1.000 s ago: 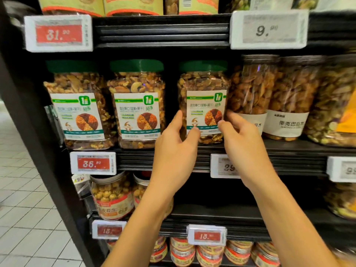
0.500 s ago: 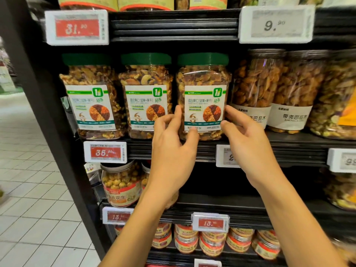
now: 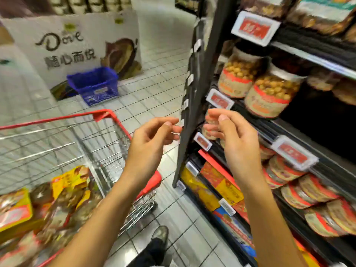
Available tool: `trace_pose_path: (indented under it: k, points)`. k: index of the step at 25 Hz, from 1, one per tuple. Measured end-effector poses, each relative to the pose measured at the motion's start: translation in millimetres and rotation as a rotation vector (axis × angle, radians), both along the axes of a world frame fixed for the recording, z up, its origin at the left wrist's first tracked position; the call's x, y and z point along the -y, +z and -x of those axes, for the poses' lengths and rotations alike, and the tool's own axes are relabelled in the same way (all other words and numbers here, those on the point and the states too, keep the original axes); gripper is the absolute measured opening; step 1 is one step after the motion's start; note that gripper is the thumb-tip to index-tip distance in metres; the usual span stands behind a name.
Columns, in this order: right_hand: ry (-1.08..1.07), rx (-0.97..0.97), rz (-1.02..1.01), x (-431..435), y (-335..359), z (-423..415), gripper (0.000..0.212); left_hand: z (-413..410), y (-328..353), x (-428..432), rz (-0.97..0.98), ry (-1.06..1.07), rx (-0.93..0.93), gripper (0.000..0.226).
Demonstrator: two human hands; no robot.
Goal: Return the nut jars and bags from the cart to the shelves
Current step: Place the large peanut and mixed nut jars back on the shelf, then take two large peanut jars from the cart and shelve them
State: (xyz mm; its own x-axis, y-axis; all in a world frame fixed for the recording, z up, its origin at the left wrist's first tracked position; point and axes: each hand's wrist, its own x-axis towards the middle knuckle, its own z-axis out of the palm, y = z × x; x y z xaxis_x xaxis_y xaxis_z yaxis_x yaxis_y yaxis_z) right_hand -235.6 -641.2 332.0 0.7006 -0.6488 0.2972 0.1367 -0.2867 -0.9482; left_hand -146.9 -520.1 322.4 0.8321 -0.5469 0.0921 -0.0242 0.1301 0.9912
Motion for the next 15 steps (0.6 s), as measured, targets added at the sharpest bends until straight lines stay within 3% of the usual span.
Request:
trace_pose_path:
  k: [8, 11, 15]
  points:
    - [0.78, -0.374, -0.087, -218, -102, -75, 0.025, 19, -84, -268, -0.113, 0.705, -0.32, 0.025]
    - [0.883, -0.512, -0.042, -281, -136, -115, 0.028, -1, -111, -355, -0.152, 0.861, -0.442, 0.024]
    - [0.835, -0.798, -0.088, -351, -196, -200, 0.034, -80, -144, -450, -0.257, 0.926, -0.577, 0.024]
